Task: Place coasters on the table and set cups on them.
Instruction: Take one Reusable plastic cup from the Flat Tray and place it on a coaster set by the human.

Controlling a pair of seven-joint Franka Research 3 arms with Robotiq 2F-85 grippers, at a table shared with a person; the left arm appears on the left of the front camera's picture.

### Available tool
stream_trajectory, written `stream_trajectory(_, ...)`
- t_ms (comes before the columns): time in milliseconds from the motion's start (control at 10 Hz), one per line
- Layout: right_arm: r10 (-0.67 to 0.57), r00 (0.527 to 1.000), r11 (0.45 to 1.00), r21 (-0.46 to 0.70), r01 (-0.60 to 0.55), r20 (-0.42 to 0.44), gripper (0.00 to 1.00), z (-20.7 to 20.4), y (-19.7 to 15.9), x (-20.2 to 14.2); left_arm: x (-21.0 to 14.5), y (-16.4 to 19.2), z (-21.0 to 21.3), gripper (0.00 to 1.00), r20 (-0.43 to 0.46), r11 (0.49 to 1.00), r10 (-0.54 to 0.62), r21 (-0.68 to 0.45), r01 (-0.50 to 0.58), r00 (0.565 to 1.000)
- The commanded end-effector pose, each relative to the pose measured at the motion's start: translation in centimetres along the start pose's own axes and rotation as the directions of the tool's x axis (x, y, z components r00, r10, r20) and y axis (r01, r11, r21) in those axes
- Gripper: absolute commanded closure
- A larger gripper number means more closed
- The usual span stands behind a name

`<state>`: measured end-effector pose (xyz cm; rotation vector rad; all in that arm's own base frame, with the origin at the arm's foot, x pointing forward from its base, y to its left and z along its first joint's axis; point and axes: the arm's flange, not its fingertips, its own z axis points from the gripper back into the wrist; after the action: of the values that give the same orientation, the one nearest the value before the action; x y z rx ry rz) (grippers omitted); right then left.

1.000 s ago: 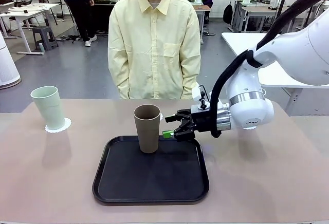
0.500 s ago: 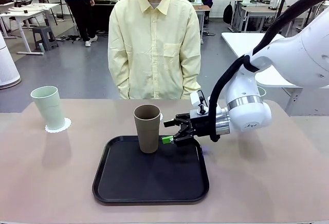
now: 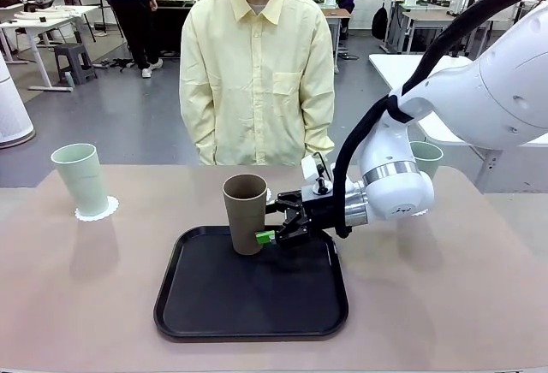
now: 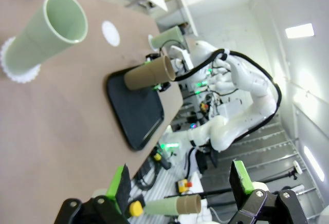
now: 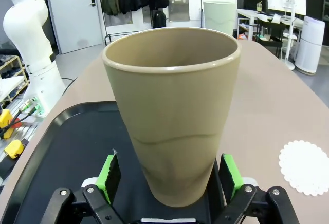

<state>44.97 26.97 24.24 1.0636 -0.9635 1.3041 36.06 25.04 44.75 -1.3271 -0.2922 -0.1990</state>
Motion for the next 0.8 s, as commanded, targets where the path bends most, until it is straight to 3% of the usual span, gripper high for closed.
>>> stream_trajectory(0, 0.027, 1.0, 0.999, 0.018, -0.027, -0.012, 0.0, -0.7, -0.5, -0.7, -0.1, -0.1, 0.1, 0.0, 0.006, 1.0, -0.002, -0.003, 0.002, 1.0)
stream_trajectory(700, 0.031, 0.999, 0.999, 0.035, -0.03, -0.033, 0.0, -2.5, -0.8, -0.8, -0.1, -0.1, 0.1, 0.0, 0.006, 1.0, -0.002, -0.003, 0.002, 1.0)
